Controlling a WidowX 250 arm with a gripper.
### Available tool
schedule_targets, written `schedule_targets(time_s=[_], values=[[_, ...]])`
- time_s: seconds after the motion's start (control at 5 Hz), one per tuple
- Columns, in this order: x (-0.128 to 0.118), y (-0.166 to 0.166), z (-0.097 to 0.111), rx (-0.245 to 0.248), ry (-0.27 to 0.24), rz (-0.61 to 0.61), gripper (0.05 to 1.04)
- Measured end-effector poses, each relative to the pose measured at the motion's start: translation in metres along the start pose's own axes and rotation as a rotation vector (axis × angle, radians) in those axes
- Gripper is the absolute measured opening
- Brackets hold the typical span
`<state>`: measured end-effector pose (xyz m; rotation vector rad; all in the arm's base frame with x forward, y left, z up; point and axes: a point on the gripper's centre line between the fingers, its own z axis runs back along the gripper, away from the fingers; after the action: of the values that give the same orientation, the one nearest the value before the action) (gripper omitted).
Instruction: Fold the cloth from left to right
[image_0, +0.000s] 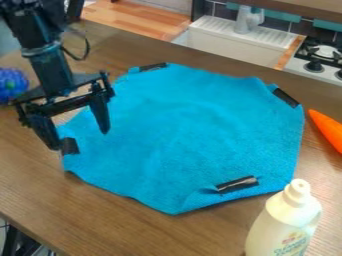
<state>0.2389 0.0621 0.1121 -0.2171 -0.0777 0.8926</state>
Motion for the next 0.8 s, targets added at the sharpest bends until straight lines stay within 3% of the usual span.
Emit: schedule_targets(time_s=[0.4, 0.6, 0.8], values=[[0.008, 0.007, -0.008, 0.05, -0.057, 0.009, 1.001], [0.011, 0.01, -0.019, 0.08, -0.039, -0.007, 1.001], [0.014, 0.007, -0.024, 0.058, -0.044, -0.045, 1.001]])
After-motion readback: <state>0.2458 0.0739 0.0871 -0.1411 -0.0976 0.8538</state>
